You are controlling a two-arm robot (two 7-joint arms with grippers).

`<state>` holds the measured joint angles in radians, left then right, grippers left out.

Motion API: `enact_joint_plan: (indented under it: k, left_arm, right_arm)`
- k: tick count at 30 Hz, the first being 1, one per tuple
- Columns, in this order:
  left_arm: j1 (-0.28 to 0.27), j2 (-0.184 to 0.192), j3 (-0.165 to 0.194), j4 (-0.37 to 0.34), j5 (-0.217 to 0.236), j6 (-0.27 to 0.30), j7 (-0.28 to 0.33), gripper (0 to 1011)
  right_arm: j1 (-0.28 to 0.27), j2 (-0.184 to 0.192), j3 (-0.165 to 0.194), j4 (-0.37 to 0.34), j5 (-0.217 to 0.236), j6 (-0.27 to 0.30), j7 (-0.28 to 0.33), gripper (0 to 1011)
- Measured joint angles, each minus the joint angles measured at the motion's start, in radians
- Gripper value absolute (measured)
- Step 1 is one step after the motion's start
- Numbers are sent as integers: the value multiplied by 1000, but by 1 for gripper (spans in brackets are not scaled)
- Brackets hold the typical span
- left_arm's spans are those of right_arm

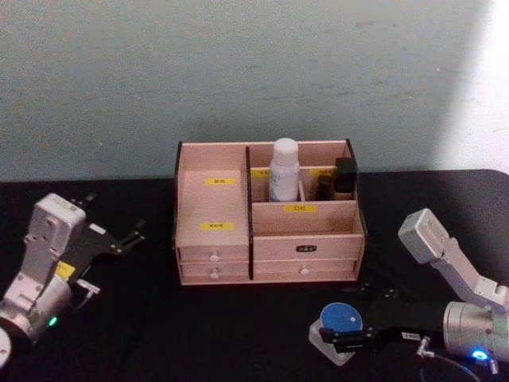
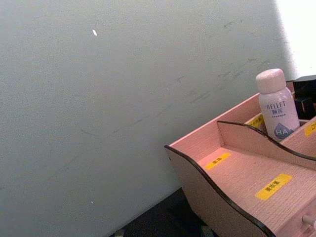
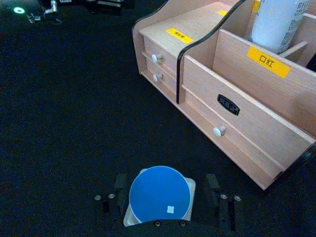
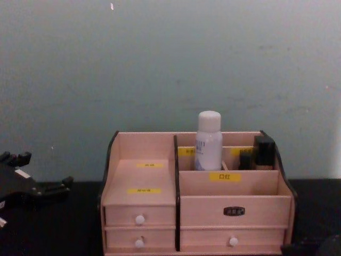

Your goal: Pick up the facial cleanser and watermelon frost from the table and place them into the tiered storage box.

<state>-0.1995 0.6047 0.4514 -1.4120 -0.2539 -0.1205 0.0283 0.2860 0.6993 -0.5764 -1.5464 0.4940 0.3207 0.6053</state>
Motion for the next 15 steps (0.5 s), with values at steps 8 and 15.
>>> enact_joint_plan:
  k: [8,15]
  left_arm:
    - [0,0,0,0,0,0,0,1001]
    - [0,0,0,0,0,0,0,1001]
  right_arm:
    - [-1,1,-4,2,-4,1,1,1002]
    - [-1,3,-9,2,-15,3,1,1002]
